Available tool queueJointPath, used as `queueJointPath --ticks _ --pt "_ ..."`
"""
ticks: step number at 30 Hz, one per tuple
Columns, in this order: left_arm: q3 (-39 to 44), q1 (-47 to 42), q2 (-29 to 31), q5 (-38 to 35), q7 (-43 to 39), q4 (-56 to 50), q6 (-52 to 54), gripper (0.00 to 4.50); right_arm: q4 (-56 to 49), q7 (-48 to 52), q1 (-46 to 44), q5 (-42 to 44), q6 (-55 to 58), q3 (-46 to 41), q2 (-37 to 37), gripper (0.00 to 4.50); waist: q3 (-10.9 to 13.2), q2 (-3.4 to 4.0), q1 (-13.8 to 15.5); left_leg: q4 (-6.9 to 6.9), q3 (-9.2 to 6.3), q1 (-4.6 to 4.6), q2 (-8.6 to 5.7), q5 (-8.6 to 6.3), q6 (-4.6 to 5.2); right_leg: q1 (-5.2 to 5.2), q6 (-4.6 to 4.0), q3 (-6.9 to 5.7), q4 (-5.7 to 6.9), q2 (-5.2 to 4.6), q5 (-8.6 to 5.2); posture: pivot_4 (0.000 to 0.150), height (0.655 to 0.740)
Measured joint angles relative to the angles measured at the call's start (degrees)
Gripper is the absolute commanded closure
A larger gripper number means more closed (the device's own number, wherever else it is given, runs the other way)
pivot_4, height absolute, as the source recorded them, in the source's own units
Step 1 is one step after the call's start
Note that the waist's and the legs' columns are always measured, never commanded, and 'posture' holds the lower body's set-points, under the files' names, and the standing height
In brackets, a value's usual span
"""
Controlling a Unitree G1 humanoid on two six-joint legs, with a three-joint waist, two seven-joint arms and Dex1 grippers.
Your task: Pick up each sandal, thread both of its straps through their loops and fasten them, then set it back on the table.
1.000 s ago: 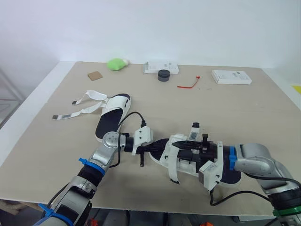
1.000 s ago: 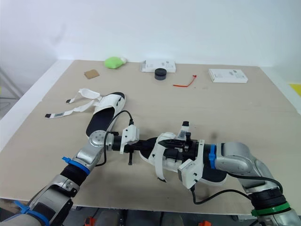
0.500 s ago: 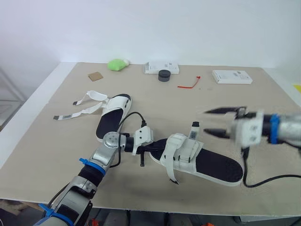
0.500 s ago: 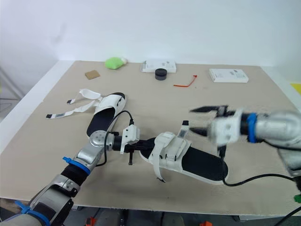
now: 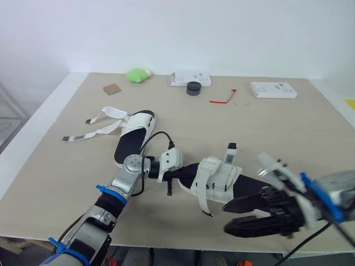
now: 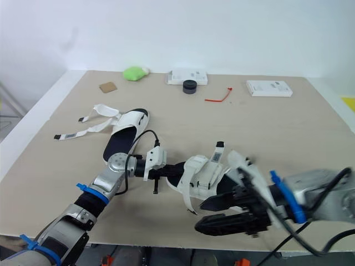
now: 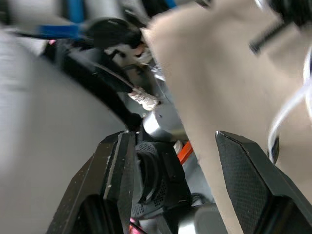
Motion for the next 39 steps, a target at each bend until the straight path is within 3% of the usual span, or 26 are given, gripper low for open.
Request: queueJointPath --ticks 7,17,20,25,30,34,39 --pt "0.02 0.04 -0.07 0.00 -0.30 -0.15 -0.01 4.50 0.99 -17.98 -5.56 -6.28 3.19 10.56 9.84 1.63 0.01 0.05 0.29 0.22 0.33 -0.09 0.11 0.03 0.06 0.01 0.15 -0.21 0.00 0.14 0.21 0.150 0.7400" --pt "0.05 -0.01 -0.01 0.01 -0.54 -0.20 0.00 4.50 2.82 -22.88 -11.64 -7.35 6.77 14.14 16.44 1.63 -0.04 0.07 0.38 0.22 0.22 -0.10 0.21 0.02 0.08 0.04 0.16 -0.16 0.01 0.33 0.24 0.150 0.7400" --pt "0.04 -0.05 -0.04 0.01 -0.44 -0.21 0.00 4.50 4.05 -23.42 -12.81 -8.08 8.14 14.64 18.01 2.33 -0.06 0.06 0.41 0.22 0.23 -0.10 0.21 0.02 0.09 0.03 0.16 -0.14 0.01 0.34 0.23 0.150 0.7400" --pt "0.04 0.05 -0.05 0.00 -0.37 -0.27 0.00 4.50 6.85 -22.42 -13.91 -11.82 10.39 14.98 19.77 4.43 -0.10 0.02 0.41 0.22 0.23 -0.11 0.21 0.02 0.09 0.03 0.16 -0.13 0.01 0.36 0.24 0.150 0.7400" --pt "0.05 0.15 -0.04 0.00 -0.39 -0.36 0.00 4.50 9.69 -19.97 -14.73 -9.38 11.57 13.80 20.54 4.43 -0.13 0.04 0.42 0.22 0.18 -0.11 0.22 0.02 0.11 0.05 0.15 -0.10 0.01 0.43 0.24 0.150 0.7400" --pt "0.18 0.25 0.01 0.01 0.01 -0.37 0.00 4.50 18.21 -19.77 -20.93 9.17 6.89 9.06 22.82 4.43 -0.04 0.01 0.40 0.23 0.16 -0.09 0.26 0.04 0.14 0.07 0.15 0.13 0.01 0.65 0.34 0.150 0.7400" --pt "0.22 0.47 0.03 0.00 -0.03 -0.67 0.00 4.50 28.74 -20.95 -27.10 12.42 6.50 4.86 28.47 4.43 -0.11 -0.14 0.51 0.21 0.12 -0.12 0.44 0.04 0.15 0.06 0.02 0.13 0.02 0.86 0.42 0.150 0.7400"
